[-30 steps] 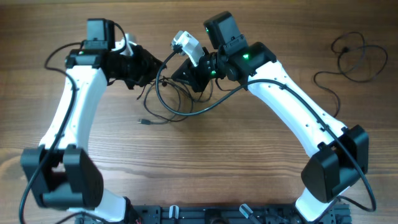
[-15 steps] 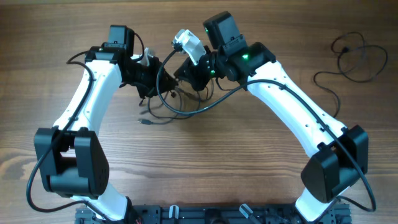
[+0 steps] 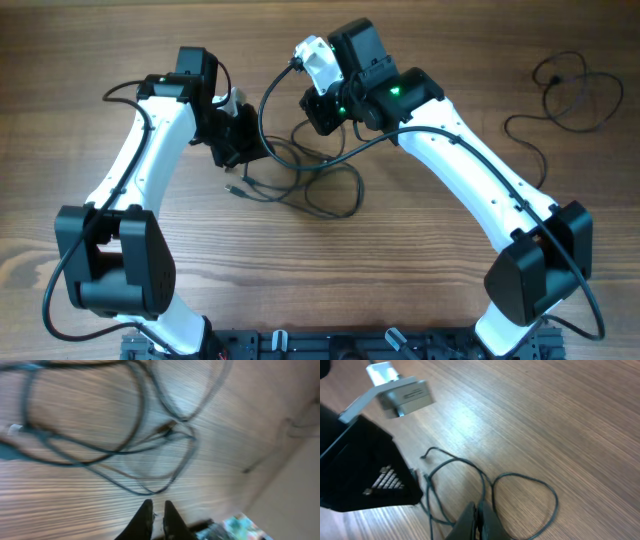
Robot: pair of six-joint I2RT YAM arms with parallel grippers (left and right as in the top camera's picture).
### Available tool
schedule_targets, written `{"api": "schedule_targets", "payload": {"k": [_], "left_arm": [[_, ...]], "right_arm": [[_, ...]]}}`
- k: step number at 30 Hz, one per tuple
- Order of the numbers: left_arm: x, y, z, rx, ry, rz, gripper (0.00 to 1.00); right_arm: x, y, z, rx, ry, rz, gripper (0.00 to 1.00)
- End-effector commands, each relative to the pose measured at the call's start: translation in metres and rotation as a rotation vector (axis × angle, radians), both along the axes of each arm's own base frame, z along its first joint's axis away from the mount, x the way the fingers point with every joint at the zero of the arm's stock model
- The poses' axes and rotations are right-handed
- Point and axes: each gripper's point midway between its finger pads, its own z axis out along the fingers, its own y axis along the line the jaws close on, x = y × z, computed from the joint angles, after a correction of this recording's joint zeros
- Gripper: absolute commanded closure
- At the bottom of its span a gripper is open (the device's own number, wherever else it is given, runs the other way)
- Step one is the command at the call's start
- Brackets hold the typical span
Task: Untangle cables
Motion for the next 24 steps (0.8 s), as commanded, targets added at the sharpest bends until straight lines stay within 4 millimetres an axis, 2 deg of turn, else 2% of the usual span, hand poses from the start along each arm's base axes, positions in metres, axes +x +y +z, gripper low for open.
{"api": "schedule_targets", "payload": {"k": [1,4,6,9,11,13,15,19,24], "left_arm": [[-0.001,0.024,-0.017,0.172,0.000,-0.014,0.87],[0.001,0.035,-0.021,0.243,-0.008,-0.002,0.78],[0.003,0.038,-0.021,0.258,-0.016,0.001,0.75],[0.011,0.037,-0.020,0.254,-0.050,0.005,0.62],[0.021,0.036,-0.019,0.250,-0.092,0.010,0.50],[0.029,0.035,-0.018,0.247,-0.124,0.015,0.18],[0.036,0.034,-0.016,0.243,-0.156,0.019,0.00],[0.049,0.033,-0.013,0.238,-0.209,0.026,0.00],[0.058,0.038,-0.012,0.265,-0.246,0.037,0.00]], "right_arm": [[0.009,-0.005,0.008,-0.004,-0.030,-0.050,0.95],[0.008,-0.006,0.006,-0.007,-0.017,-0.057,0.91],[0.005,-0.008,0.003,-0.009,0.007,-0.070,0.79],[-0.002,-0.012,-0.005,-0.037,0.047,-0.069,0.71],[-0.012,-0.019,-0.020,-0.070,0.129,-0.094,0.64],[-0.023,-0.026,-0.037,-0.104,0.224,-0.133,0.61],[-0.034,-0.033,-0.060,-0.154,0.294,-0.135,0.57],[-0.052,-0.044,-0.097,-0.234,0.399,-0.130,0.49],[-0.070,-0.054,-0.133,-0.308,0.477,-0.094,0.47]]}}
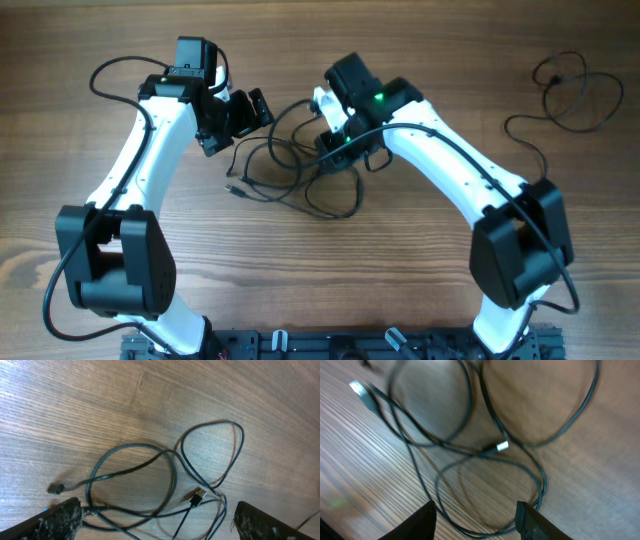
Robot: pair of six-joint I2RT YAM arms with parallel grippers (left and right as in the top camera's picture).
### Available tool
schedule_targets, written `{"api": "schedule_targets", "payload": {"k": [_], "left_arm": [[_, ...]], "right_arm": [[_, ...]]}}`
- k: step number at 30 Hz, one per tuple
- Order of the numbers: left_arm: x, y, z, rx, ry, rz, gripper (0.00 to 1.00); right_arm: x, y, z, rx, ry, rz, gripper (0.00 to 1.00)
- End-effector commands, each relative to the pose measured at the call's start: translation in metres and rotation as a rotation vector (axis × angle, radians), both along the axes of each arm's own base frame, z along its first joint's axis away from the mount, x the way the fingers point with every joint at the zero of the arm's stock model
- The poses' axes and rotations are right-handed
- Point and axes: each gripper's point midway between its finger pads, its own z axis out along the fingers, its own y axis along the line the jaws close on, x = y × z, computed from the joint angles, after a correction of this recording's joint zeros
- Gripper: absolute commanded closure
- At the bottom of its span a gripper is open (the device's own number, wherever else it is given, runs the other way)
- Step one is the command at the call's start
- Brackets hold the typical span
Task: Untangle cables
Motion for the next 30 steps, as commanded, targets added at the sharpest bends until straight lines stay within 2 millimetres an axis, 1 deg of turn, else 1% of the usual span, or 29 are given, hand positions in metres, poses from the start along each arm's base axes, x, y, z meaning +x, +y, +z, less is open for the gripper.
{"api": "schedule_targets", "payload": {"k": [1,3,5,7,9,13,16,18,22,24,25,27,30], "left_arm": [[0.003,0.005,-0.005,0.036,-0.007,0.005,0.00],[0.003,0.005,-0.005,0.036,-0.007,0.005,0.00],[0.003,0.005,-0.005,0.036,-0.007,0.005,0.00],[0.003,0.005,-0.005,0.036,-0.007,0.004,0.00],[0.003,0.005,-0.005,0.036,-0.006,0.005,0.00],[0.004,0.005,-0.004,0.036,-0.010,0.004,0.00],[0.004,0.005,-0.004,0.036,-0.011,0.005,0.00],[0.005,0.004,-0.004,0.035,-0.016,0.004,0.00],[0.006,0.004,-0.004,0.035,-0.018,0.005,0.00],[0.006,0.004,-0.004,0.035,-0.018,0.005,0.00],[0.006,0.004,-0.004,0.035,-0.018,0.005,0.00],[0.006,0.004,-0.004,0.035,-0.018,0.005,0.00],[0.007,0.004,-0.004,0.034,-0.022,0.005,0.00]], "right_arm": [[-0.009,-0.008,-0.027,-0.049,0.049,0.049,0.47],[-0.011,-0.010,-0.040,-0.065,0.055,0.111,0.46],[-0.009,-0.009,-0.047,-0.068,0.033,0.166,0.47],[-0.004,-0.011,-0.056,-0.083,0.012,0.174,0.50],[-0.004,-0.014,-0.067,-0.098,-0.020,0.243,0.52],[-0.002,-0.018,-0.095,-0.118,-0.105,0.415,0.55],[0.001,-0.023,-0.103,-0.147,-0.140,0.452,0.57],[0.006,-0.023,-0.103,-0.156,-0.162,0.448,0.58],[0.008,-0.020,-0.102,-0.150,-0.182,0.485,0.58],[0.012,-0.017,-0.096,-0.144,-0.205,0.491,0.59],[0.015,-0.014,-0.086,-0.127,-0.229,0.488,0.59],[0.019,-0.012,-0.074,-0.119,-0.263,0.494,0.59],[0.021,-0.010,-0.070,-0.119,-0.292,0.540,0.59]]}}
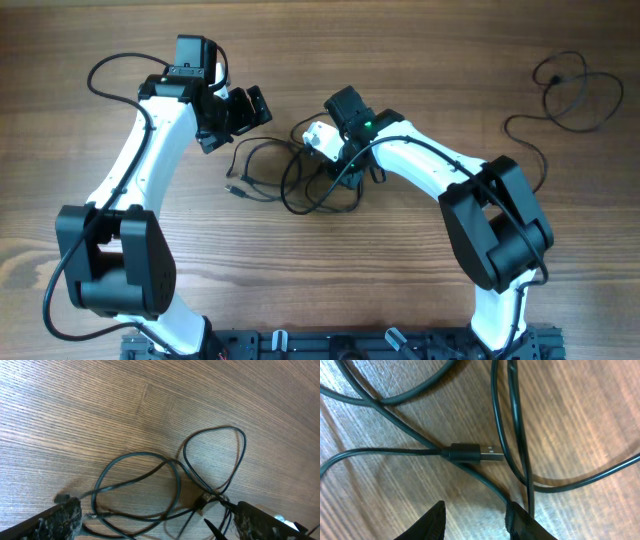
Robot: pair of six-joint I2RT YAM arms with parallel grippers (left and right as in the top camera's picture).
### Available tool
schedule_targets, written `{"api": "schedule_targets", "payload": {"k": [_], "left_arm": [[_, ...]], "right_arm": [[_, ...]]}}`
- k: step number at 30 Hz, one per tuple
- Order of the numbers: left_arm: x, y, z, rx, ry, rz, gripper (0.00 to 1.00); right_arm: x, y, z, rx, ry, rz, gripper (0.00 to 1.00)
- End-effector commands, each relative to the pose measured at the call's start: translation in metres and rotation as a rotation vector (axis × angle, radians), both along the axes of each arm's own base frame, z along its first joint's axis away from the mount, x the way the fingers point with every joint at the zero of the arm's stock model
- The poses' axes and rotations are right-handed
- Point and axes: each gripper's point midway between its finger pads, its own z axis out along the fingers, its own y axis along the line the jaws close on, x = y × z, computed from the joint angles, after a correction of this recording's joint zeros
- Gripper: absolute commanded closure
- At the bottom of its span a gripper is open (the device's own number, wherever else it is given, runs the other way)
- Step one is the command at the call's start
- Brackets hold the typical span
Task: Untangle cables
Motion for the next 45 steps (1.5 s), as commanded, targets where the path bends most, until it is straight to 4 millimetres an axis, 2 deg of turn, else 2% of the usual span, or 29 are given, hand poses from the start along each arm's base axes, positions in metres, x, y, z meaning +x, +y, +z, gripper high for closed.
{"api": "schedule_targets", "payload": {"k": [1,5,11,14,16,20,23,24,26,28,33,34,37,39,42,45], "left_arm": [[0.002,0.000,-0.004,0.007,0.000,-0.005,0.00],[0.002,0.000,-0.004,0.007,0.000,-0.005,0.00],[0.003,-0.001,-0.003,0.006,-0.006,-0.005,0.00],[0.003,-0.001,-0.003,0.006,-0.007,-0.005,0.00],[0.003,-0.001,-0.003,0.006,-0.008,-0.005,0.00],[0.003,-0.001,-0.003,0.007,-0.007,-0.005,0.00],[0.003,-0.001,-0.003,0.007,-0.007,-0.005,0.00],[0.003,0.000,-0.003,0.007,-0.007,-0.005,0.00],[0.003,-0.001,-0.003,0.007,-0.007,-0.005,0.00],[0.003,-0.001,-0.003,0.007,-0.007,-0.005,0.00],[0.003,0.000,-0.003,0.006,-0.008,-0.005,0.01],[0.004,0.000,-0.003,0.006,-0.008,-0.005,0.01],[0.004,-0.001,-0.002,0.001,-0.012,-0.004,0.01],[0.003,-0.007,0.001,-0.054,-0.007,-0.015,0.01],[0.001,-0.021,0.010,-0.195,-0.001,-0.042,0.01],[-0.002,-0.046,0.035,-0.428,-0.030,-0.147,0.05]], "right_arm": [[0.006,-0.001,0.012,-0.006,-0.062,0.050,0.59],[0.010,0.001,0.013,-0.006,-0.092,0.099,0.59],[0.026,0.009,0.020,0.023,-0.161,0.084,0.57],[0.030,0.000,0.018,-0.024,-0.179,0.066,0.57],[0.030,-0.009,0.015,-0.072,-0.184,0.056,0.55],[0.025,-0.013,0.006,-0.085,-0.167,0.060,0.55],[0.020,-0.016,-0.008,-0.103,-0.133,0.056,0.55],[0.016,-0.018,-0.019,-0.117,-0.108,0.058,0.56],[0.011,-0.021,-0.026,-0.129,-0.077,0.043,0.67],[0.003,-0.022,-0.028,-0.118,-0.027,-0.009,0.96],[-0.011,-0.030,-0.025,-0.130,0.073,-0.201,0.96],[-0.009,-0.028,-0.019,-0.117,0.068,-0.209,0.96],[0.000,-0.008,0.022,0.000,0.018,-0.188,0.96],[0.011,0.000,0.064,0.076,-0.066,-0.184,0.96],[0.021,0.008,0.122,0.185,-0.196,-0.179,0.96],[0.022,0.009,0.162,0.253,-0.279,-0.186,0.96]]}}
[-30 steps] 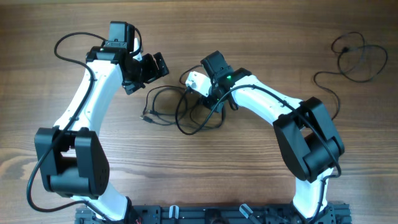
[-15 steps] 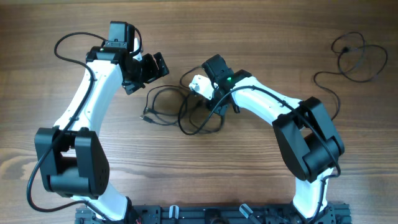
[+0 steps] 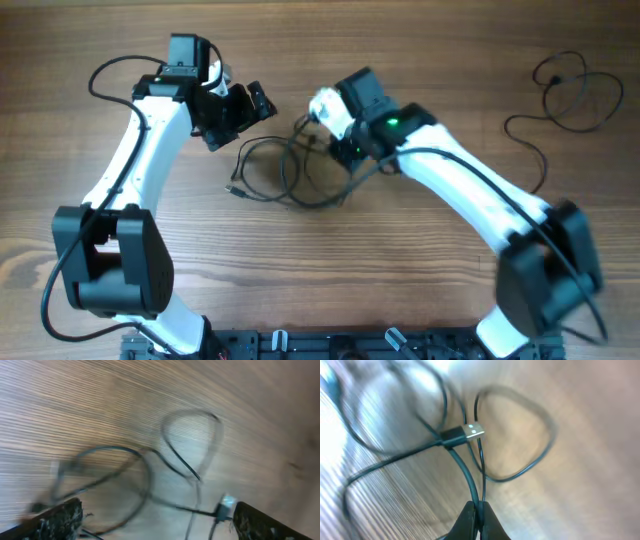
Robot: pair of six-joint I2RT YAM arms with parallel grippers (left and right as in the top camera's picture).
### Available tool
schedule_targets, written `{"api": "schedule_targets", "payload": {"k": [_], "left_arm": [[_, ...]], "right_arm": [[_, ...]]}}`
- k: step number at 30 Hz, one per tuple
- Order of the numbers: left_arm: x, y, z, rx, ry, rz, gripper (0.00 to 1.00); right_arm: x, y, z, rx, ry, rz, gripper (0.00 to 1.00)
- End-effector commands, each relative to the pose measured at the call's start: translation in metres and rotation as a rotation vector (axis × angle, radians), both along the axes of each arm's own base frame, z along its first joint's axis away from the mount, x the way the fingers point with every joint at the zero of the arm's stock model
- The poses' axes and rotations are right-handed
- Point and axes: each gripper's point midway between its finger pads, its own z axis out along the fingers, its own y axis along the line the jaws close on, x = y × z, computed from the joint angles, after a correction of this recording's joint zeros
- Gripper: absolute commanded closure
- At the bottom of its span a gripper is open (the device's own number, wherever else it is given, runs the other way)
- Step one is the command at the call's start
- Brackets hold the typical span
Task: Untangle cables
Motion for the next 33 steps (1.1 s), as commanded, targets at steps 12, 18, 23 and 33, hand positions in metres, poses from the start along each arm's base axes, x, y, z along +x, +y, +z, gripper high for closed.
{"api": "schedule_targets", "payload": {"k": [12,18,23,33], "left_arm": [[-0.035,-0.084,0.040,-0.368,-0.091,-0.401,0.36],[-0.047,-0.085,0.016,-0.208,-0.028,-0.416,0.87],[-0.026,0.013,-0.028,0.363,0.081,-0.013,0.83],[-0.003,-0.066,0.009,-0.126,0.007,-0.039,0.14]], "right_arm": [[0.026,0.012,0.070,0.342,-0.018,-0.350,0.96],[0.031,0.012,0.076,0.402,0.002,-0.381,0.96],[0.029,0.011,0.074,0.412,0.029,-0.412,0.96],[0.018,0.026,0.077,0.483,0.113,-0.370,0.96]]}}
